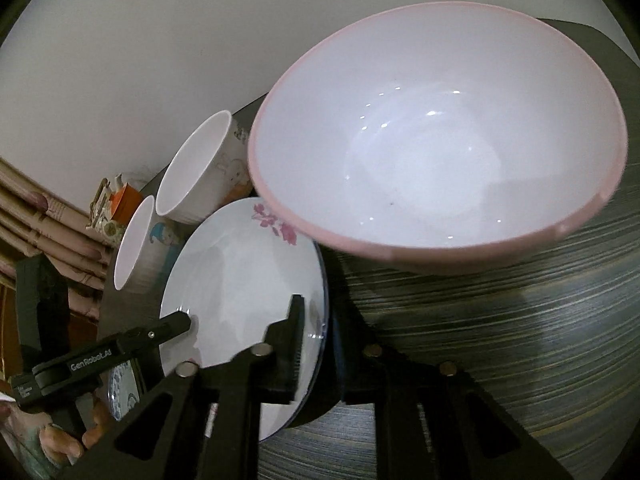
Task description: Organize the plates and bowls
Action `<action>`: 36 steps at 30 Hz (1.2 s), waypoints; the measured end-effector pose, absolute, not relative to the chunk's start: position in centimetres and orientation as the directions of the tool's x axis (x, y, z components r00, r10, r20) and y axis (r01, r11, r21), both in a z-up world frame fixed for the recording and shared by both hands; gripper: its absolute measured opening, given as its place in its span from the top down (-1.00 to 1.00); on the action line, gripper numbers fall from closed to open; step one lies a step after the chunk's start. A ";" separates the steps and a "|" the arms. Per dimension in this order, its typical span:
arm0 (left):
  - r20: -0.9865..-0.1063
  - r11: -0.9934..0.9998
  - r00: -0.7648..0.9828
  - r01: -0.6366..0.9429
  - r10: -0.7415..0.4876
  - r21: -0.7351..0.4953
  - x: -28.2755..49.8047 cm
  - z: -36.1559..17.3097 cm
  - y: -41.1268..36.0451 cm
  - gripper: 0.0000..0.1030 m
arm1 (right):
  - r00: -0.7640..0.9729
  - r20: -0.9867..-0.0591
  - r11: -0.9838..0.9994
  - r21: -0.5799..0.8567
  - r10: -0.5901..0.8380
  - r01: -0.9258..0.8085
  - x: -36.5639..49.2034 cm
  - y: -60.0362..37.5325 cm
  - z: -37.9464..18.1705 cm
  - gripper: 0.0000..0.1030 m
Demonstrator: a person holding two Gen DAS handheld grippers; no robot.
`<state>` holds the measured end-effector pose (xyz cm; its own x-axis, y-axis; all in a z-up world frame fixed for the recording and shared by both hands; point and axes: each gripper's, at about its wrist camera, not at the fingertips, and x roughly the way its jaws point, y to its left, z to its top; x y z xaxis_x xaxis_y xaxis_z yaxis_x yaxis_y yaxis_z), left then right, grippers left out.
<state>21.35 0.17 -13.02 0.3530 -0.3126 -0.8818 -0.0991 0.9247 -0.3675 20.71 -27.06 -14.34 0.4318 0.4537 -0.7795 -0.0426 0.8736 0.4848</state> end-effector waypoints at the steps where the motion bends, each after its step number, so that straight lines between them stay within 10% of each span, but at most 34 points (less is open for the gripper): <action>1: -0.883 0.927 0.354 -0.098 -0.307 -0.361 21.3 -13.0 0.2 0.74 | 0.433 -0.784 0.879 0.474 0.444 -0.043 20.7 -27.0 -14.4 0.86; 36: -0.934 0.959 0.228 -0.005 -0.275 -0.284 9.9 -12.0 -2.8 0.79 | 0.295 -0.868 0.909 0.417 0.398 0.000 8.3 -26.7 -14.4 0.84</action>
